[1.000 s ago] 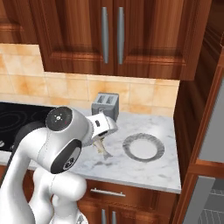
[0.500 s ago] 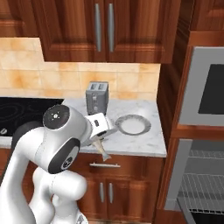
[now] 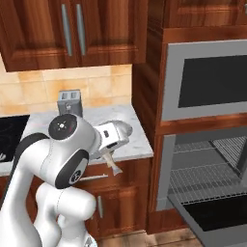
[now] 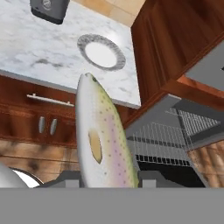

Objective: Place the fish on the bottom rack of the oven, and slide the tray back inside. Close the oven door.

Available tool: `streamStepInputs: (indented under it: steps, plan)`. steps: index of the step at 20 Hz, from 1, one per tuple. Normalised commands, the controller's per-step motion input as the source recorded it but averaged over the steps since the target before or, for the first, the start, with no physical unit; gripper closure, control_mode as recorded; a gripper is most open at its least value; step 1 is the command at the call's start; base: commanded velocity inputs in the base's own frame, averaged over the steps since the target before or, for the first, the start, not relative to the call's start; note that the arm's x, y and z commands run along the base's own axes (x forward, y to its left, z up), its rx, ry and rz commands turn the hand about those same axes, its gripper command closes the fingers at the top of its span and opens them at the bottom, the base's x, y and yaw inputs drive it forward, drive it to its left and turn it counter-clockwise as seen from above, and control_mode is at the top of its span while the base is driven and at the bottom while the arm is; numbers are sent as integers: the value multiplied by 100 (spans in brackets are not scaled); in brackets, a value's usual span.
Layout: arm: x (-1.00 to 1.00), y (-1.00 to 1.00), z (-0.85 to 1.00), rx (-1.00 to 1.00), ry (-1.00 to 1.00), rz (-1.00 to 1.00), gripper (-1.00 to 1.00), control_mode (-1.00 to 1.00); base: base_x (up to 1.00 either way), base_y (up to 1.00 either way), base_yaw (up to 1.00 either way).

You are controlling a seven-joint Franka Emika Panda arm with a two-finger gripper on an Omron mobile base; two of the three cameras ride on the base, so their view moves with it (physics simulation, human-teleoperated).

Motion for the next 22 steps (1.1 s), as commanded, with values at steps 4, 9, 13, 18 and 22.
streamStepInputs:
  steps: [4,9,13,18,22]
  plan:
    - [0,0,0,0,0,0,100,100,0,-27,-47]
    - [0,0,0,0,0,0,100,100,0,-39,-40]
    - [0,0,0,0,0,0,100,100,6,-42,-38]
    - [0,0,0,0,0,0,100,100,22,-38,-35]
    - [0,0,0,0,0,0,100,100,36,-36,-31]
